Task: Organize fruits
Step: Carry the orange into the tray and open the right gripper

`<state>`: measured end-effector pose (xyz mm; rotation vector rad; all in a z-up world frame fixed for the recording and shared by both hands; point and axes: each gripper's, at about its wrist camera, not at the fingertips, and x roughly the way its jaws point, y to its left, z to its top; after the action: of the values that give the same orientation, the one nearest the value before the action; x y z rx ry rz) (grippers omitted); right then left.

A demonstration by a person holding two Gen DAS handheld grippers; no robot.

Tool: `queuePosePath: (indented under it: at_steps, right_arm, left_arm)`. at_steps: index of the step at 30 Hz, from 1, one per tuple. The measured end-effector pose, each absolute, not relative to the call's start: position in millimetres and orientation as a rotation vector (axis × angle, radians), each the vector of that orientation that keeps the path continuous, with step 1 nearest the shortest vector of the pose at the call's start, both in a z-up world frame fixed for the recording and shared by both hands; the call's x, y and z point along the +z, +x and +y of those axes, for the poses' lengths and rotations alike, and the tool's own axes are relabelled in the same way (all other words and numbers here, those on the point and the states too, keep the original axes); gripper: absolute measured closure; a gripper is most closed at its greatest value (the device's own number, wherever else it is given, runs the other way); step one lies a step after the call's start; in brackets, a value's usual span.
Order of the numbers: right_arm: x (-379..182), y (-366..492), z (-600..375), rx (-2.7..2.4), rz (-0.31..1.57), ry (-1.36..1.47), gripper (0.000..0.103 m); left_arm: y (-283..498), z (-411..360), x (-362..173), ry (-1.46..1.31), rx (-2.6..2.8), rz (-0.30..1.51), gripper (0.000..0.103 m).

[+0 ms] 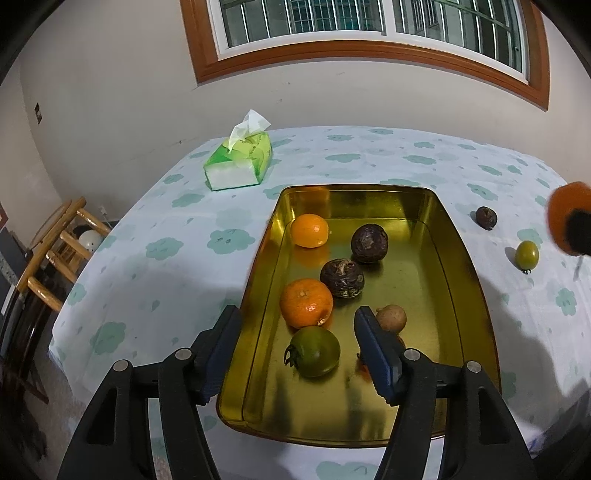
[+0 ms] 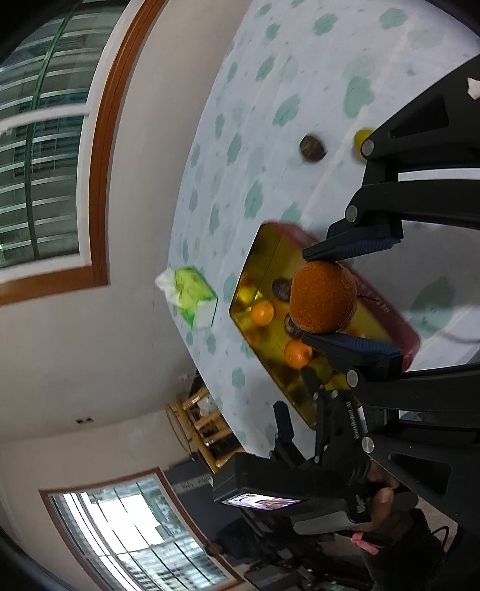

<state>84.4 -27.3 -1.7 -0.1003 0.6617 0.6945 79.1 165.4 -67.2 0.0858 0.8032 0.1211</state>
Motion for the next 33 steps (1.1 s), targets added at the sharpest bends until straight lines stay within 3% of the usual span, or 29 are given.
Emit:
queuePosePath:
  at_steps: [33]
  right_arm:
    - [-84.0,168.1,48.8,0.714,0.848,-0.168,0.067]
  left_arm:
    - [86.5,192.7,-75.3,0.028,0.154,0.827,0.036]
